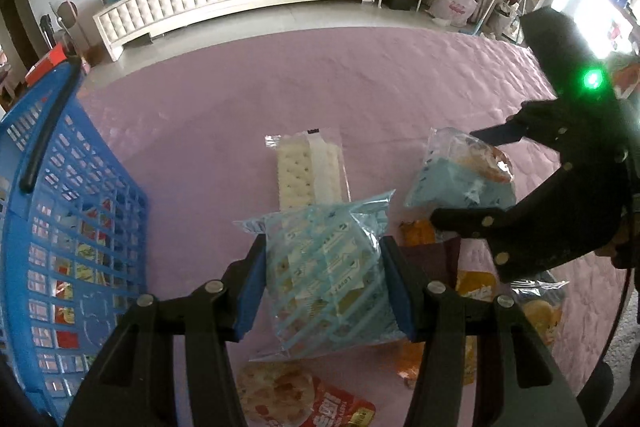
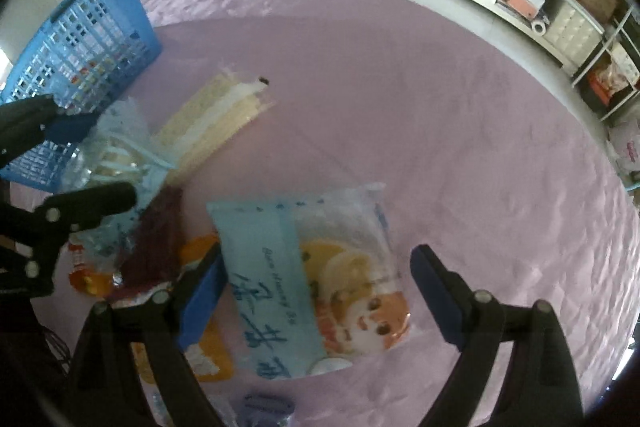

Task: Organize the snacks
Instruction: 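Close the right gripper on the blue cartoon-face bag and lift it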

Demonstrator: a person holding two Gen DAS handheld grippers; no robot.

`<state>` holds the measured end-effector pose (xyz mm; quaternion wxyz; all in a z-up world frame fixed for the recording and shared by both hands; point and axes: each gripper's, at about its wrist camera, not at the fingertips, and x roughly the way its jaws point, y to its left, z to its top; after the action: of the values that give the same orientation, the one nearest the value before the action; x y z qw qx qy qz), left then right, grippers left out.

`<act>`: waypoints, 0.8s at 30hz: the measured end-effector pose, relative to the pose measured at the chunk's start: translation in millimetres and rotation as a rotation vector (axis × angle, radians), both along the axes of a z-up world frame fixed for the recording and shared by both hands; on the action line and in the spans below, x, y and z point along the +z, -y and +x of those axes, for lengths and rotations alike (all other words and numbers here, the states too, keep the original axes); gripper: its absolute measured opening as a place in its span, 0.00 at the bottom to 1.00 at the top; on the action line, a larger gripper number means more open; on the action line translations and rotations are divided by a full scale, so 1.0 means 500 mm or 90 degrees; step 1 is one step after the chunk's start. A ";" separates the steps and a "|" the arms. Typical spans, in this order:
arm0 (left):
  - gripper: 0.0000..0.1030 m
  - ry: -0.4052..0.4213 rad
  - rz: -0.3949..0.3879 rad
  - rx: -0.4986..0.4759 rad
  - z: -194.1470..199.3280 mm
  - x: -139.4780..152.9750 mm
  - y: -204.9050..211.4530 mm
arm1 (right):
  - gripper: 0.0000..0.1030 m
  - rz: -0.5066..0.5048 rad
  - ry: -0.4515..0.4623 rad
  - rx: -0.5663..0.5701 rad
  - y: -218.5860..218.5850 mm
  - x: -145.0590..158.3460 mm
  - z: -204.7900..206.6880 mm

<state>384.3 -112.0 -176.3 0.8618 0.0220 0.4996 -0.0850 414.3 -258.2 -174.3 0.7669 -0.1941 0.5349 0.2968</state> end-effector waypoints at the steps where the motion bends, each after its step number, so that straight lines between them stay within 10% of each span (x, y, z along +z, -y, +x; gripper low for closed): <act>1: 0.50 0.001 0.000 0.000 -0.002 0.001 -0.001 | 0.80 0.009 -0.005 0.005 0.002 -0.003 -0.003; 10: 0.50 0.028 -0.009 -0.013 -0.054 0.051 -0.014 | 0.69 0.029 0.044 -0.030 0.004 0.039 -0.047; 24: 0.50 0.130 -0.019 -0.024 -0.221 0.225 -0.068 | 0.69 0.039 0.157 -0.051 -0.040 0.272 -0.253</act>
<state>273.6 -78.0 -63.9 0.9068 0.0271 0.4071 -0.1059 287.8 -238.0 -38.5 0.8437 -0.1842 0.4343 0.2561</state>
